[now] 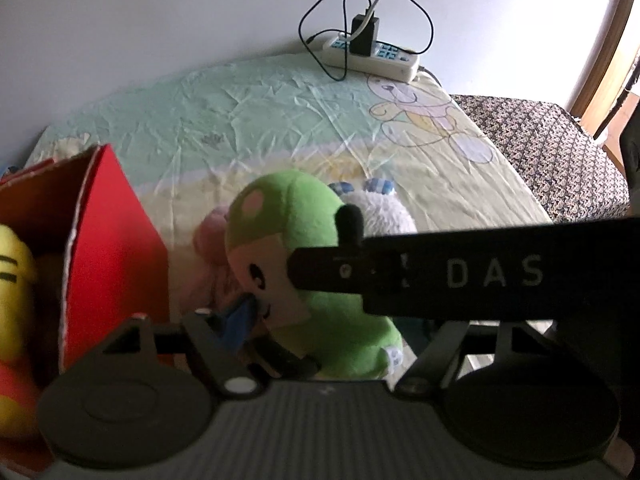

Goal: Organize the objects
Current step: 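Grasp the green-and-pink plush with the right gripper and lift it, then carry the green plush with the right gripper into the red box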

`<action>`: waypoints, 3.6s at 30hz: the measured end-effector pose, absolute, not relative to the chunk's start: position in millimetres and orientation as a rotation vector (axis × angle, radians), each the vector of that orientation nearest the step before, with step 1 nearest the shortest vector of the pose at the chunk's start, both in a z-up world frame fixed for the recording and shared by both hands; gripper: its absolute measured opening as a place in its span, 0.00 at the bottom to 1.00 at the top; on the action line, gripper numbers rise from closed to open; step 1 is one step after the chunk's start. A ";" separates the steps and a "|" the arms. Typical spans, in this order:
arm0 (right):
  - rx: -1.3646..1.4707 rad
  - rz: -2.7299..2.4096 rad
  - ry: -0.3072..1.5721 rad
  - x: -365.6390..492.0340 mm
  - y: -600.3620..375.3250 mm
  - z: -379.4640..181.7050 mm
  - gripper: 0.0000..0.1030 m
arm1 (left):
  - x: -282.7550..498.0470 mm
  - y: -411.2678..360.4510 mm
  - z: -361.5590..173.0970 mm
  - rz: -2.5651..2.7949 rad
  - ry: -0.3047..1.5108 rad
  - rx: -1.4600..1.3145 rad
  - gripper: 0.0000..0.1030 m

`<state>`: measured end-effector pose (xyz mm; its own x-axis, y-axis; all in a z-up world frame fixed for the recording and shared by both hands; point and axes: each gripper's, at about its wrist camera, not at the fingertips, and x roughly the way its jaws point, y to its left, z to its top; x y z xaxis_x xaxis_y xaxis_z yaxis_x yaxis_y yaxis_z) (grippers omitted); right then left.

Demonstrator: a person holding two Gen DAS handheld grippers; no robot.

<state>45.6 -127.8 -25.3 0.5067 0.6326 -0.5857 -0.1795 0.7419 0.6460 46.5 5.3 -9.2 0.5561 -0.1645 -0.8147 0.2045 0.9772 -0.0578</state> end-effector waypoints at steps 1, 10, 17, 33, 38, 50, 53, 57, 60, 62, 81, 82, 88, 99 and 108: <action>0.553 0.521 0.916 45.2 -127.7 -24.4 0.48 | 46.8 6.2 -9.1 -0.219 0.957 0.044 0.73; 0.559 0.515 0.902 28.4 -133.4 -10.1 0.45 | 40.2 5.6 -0.8 -0.232 0.940 0.038 0.67; 0.555 0.522 0.865 4.6 -137.3 6.2 0.45 | 16.9 0.4 18.0 -0.252 0.896 0.043 0.67; 0.521 0.587 0.797 -37.1 -107.3 39.3 0.45 | -43.5 20.8 49.1 -0.235 0.791 0.018 0.67; 0.533 0.584 0.757 -36.0 -82.6 54.6 0.45 | -47.4 44.0 63.9 -0.247 0.742 -0.001 0.67; 0.535 0.583 0.709 -21.7 2.4 71.9 0.45 | -42.1 135.2 90.5 -0.272 0.683 -0.009 0.67; 0.548 0.600 0.703 -15.1 26.4 70.9 0.45 | -42.1 158.2 91.9 -0.256 0.665 -0.009 0.67; 0.552 0.622 0.702 -5.6 59.4 68.6 0.45 | -41.3 192.8 93.6 -0.232 0.649 -0.014 0.67; 0.560 0.640 0.725 0.5 78.0 63.0 0.45 | -39.2 217.3 92.1 -0.208 0.655 -0.026 0.67; 0.571 0.652 0.747 5.2 89.4 57.9 0.45 | -38.6 229.9 89.6 -0.193 0.663 -0.029 0.67; 0.516 0.765 0.865 37.3 148.8 22.6 0.46 | -24.7 300.9 51.0 -0.037 0.765 -0.036 0.68; 0.514 0.770 0.873 39.1 149.0 20.4 0.46 | -24.2 300.1 51.4 -0.029 0.766 -0.039 0.68; 0.573 0.793 0.928 50.1 137.7 8.6 0.58 | -15.7 297.2 44.0 -0.001 0.793 -0.028 0.70; 0.572 0.780 0.893 36.3 124.5 27.6 0.64 | -15.0 290.8 44.3 -0.001 0.806 0.011 0.80; 0.576 0.691 0.836 21.2 108.0 36.0 0.47 | -31.2 291.0 61.4 -0.005 0.759 0.007 0.82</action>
